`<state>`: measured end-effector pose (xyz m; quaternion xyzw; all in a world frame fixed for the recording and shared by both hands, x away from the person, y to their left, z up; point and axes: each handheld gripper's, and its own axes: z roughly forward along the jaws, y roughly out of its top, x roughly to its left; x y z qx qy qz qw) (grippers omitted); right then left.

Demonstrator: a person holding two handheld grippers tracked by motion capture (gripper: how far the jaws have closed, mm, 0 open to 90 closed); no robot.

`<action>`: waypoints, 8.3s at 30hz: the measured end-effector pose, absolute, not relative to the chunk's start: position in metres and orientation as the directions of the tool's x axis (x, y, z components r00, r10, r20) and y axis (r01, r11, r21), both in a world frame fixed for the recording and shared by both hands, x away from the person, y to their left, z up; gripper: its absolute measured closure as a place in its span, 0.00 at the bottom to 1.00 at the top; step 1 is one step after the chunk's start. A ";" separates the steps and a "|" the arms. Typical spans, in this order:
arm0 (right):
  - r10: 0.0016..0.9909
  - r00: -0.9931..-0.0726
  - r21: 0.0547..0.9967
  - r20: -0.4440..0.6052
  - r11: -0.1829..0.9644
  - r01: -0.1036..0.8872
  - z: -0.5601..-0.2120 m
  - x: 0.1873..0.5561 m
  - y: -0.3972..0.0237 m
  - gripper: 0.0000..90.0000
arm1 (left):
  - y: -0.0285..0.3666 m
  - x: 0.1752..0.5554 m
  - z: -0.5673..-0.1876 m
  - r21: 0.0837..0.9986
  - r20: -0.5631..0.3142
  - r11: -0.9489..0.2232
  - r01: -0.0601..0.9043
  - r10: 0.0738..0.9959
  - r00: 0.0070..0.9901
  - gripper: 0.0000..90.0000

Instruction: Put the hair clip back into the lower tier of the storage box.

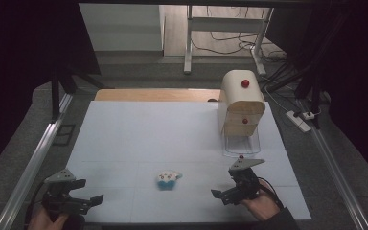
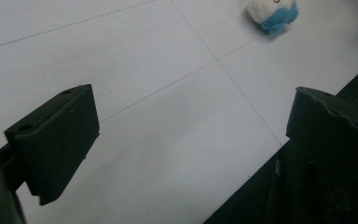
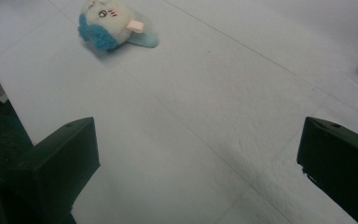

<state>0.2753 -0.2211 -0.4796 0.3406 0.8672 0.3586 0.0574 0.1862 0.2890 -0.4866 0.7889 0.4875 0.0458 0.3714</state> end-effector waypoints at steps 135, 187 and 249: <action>0.476 -0.879 0.595 0.020 0.701 0.393 -0.496 0.315 -0.094 0.43 | 0.288 0.186 -0.486 0.628 -0.281 -0.259 0.734 0.804 0.524 0.04; 0.668 -0.743 0.630 0.027 0.566 0.532 -0.467 0.333 -0.188 0.43 | 0.288 0.187 -0.487 0.625 -0.288 -0.255 0.738 0.803 0.521 0.04; 0.858 -0.513 0.684 -0.019 0.385 0.620 -0.458 0.370 -0.263 0.43 | 0.287 0.187 -0.487 0.619 -0.287 -0.258 0.742 0.806 0.519 0.04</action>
